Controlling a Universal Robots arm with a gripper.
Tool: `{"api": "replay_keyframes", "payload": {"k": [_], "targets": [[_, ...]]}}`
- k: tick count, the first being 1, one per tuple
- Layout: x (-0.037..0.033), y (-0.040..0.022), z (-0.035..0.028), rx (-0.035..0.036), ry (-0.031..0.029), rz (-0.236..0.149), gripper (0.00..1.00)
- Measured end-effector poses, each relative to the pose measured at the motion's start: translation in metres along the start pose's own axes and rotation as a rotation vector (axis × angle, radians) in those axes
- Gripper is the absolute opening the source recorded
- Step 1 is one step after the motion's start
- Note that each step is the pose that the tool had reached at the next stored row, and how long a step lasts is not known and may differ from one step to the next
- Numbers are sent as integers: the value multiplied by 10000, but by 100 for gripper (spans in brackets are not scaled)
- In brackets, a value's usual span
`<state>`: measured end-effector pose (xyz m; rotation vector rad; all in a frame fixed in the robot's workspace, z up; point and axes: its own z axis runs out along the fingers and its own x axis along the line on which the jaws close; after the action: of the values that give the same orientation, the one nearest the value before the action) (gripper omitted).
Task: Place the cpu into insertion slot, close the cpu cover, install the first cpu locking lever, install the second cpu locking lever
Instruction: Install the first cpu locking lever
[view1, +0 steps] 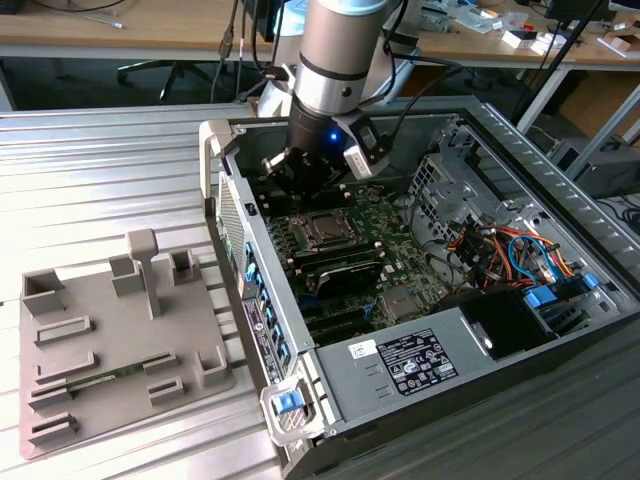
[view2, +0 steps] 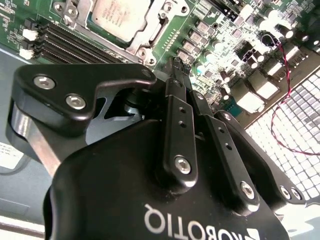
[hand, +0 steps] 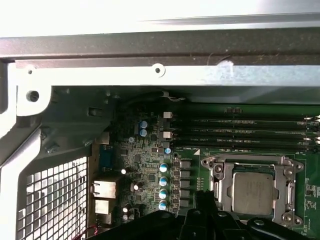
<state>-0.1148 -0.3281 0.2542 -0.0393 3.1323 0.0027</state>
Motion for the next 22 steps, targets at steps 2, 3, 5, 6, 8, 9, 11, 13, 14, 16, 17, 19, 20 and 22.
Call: {"api": "replay_keyframes", "payload": {"k": [2, 3, 5, 6, 8, 9, 11, 13, 14, 16, 17, 19, 20, 22], "targets": [[10, 16, 0, -1, -1, -1, 11], [16, 29, 0, 0, 0, -1, 11], [26, 40, -1, 0, -2, -1, 11], [31, 48, -2, 0, -6, -1, 11], [37, 58, -4, -2, -9, -1, 11], [38, 63, -8, -1, -9, -1, 11], [40, 69, -24, 1, -9, -3, 11], [42, 74, -36, -3, -13, -6, 11], [44, 75, -38, -2, -12, -5, 11], [51, 75, -42, 0, -12, -6, 11], [57, 75, -43, 0, -13, -6, 11], [77, 76, -43, -1, -17, -6, 11], [89, 77, -43, 0, -18, -7, 11], [106, 79, -43, 0, -19, -7, 11]]}}
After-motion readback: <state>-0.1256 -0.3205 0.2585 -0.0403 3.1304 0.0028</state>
